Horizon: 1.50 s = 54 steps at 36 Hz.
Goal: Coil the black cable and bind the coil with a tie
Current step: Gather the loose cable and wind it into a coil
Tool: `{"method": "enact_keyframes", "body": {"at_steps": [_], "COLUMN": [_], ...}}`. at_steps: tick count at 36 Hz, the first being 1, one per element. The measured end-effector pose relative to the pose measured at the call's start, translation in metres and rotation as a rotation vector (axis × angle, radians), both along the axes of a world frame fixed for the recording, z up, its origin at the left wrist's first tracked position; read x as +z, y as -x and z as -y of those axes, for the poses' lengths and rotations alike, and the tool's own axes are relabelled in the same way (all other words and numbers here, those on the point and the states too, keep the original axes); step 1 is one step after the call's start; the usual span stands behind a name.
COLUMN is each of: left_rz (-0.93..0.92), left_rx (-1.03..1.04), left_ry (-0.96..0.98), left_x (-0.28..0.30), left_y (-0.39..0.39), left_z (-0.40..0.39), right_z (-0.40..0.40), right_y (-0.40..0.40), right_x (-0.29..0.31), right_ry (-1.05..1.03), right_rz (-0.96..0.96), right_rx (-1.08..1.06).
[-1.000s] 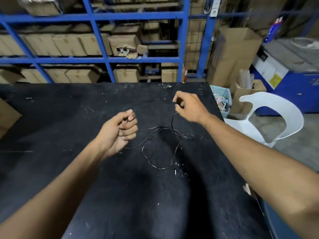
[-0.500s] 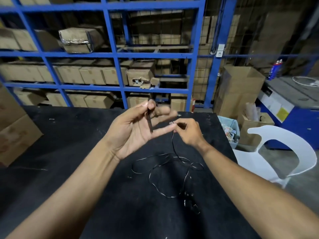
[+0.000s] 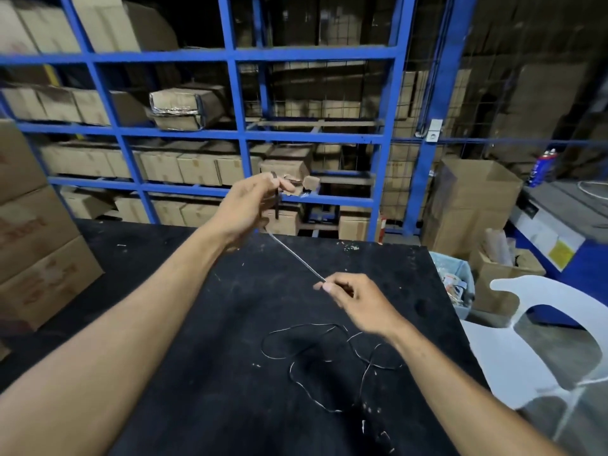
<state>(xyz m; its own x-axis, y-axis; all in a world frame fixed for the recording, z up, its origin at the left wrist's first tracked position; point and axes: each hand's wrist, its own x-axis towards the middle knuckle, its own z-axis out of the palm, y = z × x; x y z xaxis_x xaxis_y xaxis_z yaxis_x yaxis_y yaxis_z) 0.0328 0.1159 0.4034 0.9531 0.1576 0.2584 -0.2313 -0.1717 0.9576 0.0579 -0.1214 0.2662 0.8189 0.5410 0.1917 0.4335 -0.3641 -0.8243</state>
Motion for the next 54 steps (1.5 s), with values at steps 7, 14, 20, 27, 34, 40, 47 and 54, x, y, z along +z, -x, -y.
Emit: {"method": "enact_keyframes", "body": {"at_steps": [7, 14, 20, 27, 34, 40, 47, 54], "left_rz": [-0.126, -0.319, -0.521, -0.49, -0.344, -0.251, -0.212, -0.146], "left_rx": [-0.109, -0.365, -0.635, -0.866, -0.934, -0.869, -0.581, -0.32], "left_ry": [-0.579, -0.459, -0.052, 0.368, 0.527, 0.601, 0.551, 0.46], "left_x": [-0.042, -0.066, -0.061, -0.056, -0.043, -0.025, -0.022, -0.021], "left_y": [0.004, 0.013, 0.025, 0.033, 0.029, 0.022, 0.012, 0.006], "left_z": [-0.012, 0.019, 0.033, 0.039, 0.043, 0.039, 0.021, 0.0], "right_z": [0.022, 0.028, 0.032, 0.026, 0.018, -0.001, -0.003, 0.0], "right_y": [-0.003, -0.022, -0.042, -0.05, -0.044, -0.017, 0.012, 0.032], "right_x": [0.048, 0.094, 0.104, 0.084, 0.051, 0.017, 0.012, 0.034], "right_ry": [0.051, 0.117, -0.01, -0.2, -0.332, -0.358, -0.22, -0.015], "right_rz": [0.235, 0.422, 0.354, 0.223, -0.018, -0.266, -0.281, -0.139], "right_rx": [-0.069, -0.07, -0.059, 0.009, 0.053, 0.025, 0.094, 0.2]}}
